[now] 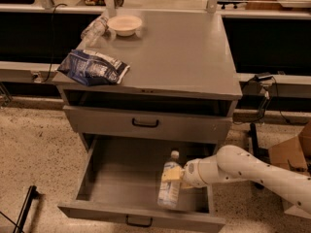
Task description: Place blue plastic bottle into middle drawer
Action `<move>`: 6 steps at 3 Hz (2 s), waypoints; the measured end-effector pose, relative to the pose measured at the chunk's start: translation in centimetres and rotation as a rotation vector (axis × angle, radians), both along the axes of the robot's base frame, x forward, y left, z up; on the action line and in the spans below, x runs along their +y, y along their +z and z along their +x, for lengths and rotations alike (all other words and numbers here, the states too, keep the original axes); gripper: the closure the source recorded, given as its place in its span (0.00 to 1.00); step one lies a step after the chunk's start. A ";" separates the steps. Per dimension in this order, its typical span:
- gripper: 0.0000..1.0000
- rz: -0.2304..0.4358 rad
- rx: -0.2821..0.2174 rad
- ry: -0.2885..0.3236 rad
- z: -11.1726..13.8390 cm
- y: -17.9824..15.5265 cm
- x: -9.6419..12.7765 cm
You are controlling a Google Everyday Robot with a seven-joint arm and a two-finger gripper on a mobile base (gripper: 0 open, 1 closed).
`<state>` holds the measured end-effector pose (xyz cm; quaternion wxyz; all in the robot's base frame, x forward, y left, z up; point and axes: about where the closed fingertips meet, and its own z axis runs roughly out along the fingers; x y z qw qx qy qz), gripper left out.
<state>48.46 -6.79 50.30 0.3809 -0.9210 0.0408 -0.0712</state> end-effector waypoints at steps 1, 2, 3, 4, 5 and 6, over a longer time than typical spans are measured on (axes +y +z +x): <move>1.00 0.013 0.021 0.008 0.8 -2.9 0.9; 1.00 -0.006 0.028 0.018 2.1 -4.9 2.0; 1.00 -0.006 0.037 0.019 3.4 -6.5 3.8; 0.82 -0.004 0.051 0.000 4.3 -7.4 4.9; 0.59 0.009 0.078 -0.023 4.8 -7.6 5.5; 0.34 0.009 0.079 -0.019 4.7 -7.7 5.7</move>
Offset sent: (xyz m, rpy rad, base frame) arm 0.0394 0.0333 -0.0718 -0.0336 0.0325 0.0289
